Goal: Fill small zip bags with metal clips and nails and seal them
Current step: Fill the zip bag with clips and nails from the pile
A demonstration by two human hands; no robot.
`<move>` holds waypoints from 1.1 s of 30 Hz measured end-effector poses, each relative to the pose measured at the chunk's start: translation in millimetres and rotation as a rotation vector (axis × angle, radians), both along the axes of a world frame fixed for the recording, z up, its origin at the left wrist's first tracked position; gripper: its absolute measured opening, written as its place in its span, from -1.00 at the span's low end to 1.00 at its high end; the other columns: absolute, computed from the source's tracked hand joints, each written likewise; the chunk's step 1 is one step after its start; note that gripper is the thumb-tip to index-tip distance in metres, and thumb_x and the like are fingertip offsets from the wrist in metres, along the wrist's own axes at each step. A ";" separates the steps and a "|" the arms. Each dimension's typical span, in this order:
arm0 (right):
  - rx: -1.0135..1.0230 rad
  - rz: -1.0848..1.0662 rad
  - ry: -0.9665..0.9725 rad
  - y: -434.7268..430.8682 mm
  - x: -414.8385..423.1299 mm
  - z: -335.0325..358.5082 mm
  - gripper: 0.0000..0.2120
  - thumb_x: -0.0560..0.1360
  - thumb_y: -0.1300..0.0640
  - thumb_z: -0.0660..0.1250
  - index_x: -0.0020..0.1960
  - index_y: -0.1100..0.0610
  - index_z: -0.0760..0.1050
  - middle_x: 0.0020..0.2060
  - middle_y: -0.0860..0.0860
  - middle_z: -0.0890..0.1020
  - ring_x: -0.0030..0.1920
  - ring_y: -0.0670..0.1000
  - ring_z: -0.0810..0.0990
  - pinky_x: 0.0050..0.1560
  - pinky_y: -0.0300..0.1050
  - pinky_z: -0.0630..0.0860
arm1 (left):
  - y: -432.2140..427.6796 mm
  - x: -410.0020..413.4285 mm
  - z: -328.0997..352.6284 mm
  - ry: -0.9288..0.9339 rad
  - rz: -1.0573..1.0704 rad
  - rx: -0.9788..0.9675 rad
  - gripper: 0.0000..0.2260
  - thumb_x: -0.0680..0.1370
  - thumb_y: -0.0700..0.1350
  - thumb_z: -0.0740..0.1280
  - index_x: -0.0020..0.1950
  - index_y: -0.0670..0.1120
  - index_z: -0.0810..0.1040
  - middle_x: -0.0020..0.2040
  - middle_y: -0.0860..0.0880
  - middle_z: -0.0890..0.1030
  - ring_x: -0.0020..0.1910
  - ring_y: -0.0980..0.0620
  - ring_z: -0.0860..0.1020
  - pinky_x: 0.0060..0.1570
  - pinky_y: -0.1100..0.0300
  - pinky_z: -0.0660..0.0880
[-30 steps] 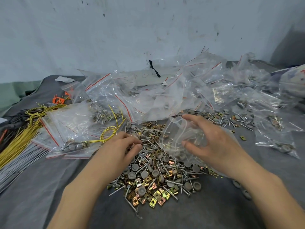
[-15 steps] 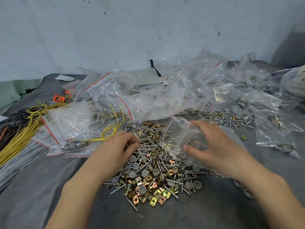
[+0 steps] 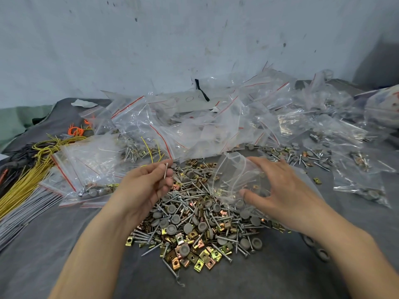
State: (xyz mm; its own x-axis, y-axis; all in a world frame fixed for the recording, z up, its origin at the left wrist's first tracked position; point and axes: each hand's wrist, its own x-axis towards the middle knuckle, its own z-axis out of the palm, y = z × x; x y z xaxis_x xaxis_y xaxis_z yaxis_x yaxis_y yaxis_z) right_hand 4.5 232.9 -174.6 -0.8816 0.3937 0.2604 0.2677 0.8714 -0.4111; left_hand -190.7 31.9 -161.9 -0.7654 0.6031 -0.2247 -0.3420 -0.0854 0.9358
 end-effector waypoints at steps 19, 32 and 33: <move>-0.010 0.004 0.020 0.0 -0.8 -1.4 -0.27 0.51 -0.30 0.30 0.56 -0.22 0.05 0.22 -0.37 0.25 0.29 -0.38 0.09 0.44 -0.26 -0.15 | 7.9 11.9 -0.3 0.385 0.005 -0.166 -0.87 0.58 -0.21 0.35 0.06 -0.04 0.65 -0.26 -0.04 0.56 -0.36 0.21 0.55 -0.31 0.40 0.51; -0.031 0.025 0.019 3.4 -2.6 -7.2 -0.29 0.44 -0.34 0.24 0.52 -0.24 0.11 0.20 -0.35 0.37 0.27 -0.22 0.26 0.26 -0.18 0.23 | 62.9 48.3 2.9 0.759 -0.195 -0.226 -0.77 0.65 -0.20 0.24 0.22 0.04 0.58 -0.05 0.13 0.70 -0.04 0.24 0.64 -0.08 0.39 0.52; -0.032 0.027 0.016 3.7 -2.3 -7.9 -0.29 0.44 -0.35 0.23 0.52 -0.25 0.10 0.20 -0.36 0.36 0.26 -0.25 0.24 0.26 -0.19 0.22 | 59.2 42.9 3.3 0.781 -0.131 -0.253 -0.77 0.65 -0.18 0.23 0.20 0.08 0.57 -0.08 0.15 0.70 -0.08 0.23 0.64 -0.09 0.36 0.52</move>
State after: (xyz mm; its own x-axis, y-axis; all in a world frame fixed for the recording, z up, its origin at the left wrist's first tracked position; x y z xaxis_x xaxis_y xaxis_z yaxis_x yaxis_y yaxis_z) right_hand 2.2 236.6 -182.5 -0.8876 0.3783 0.2626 0.2375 0.8646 -0.4428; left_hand -147.9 91.0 -158.6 -0.6842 0.7010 0.2012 0.4211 0.1546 0.8937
